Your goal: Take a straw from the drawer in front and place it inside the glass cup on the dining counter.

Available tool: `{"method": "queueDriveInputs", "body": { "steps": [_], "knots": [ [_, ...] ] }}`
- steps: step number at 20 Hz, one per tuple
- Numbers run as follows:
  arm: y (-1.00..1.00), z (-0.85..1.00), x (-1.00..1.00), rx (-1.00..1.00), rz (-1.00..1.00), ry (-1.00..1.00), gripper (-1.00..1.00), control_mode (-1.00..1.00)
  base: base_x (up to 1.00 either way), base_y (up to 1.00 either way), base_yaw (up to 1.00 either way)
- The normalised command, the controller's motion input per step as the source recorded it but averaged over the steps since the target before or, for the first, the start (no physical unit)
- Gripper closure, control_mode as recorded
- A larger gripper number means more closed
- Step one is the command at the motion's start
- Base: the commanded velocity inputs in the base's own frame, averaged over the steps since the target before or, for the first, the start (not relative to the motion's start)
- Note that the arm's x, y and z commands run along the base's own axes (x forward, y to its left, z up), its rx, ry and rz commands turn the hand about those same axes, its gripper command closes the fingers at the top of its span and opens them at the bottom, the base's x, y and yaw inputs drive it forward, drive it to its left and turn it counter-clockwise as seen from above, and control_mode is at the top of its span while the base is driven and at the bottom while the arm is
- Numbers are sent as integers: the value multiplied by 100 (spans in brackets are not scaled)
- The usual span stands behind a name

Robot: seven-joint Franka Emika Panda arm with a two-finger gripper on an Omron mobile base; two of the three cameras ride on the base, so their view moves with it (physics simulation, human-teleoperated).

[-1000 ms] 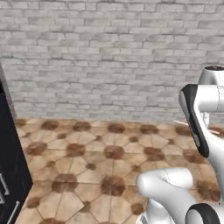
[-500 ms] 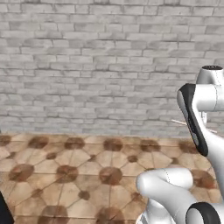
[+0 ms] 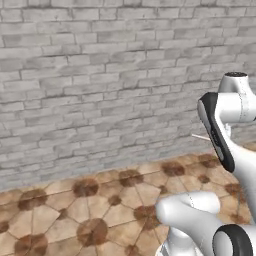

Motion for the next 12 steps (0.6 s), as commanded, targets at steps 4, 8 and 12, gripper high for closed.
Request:
{"method": "queueDriveInputs", "body": {
  "steps": [4,8,12],
  "knots": [
    [0,0,0,0,0,0,100,100,55,0,-62],
    [0,0,0,0,0,0,100,100,74,0,-59],
    [0,0,0,0,0,0,100,100,80,0,-55]
  ]
}}
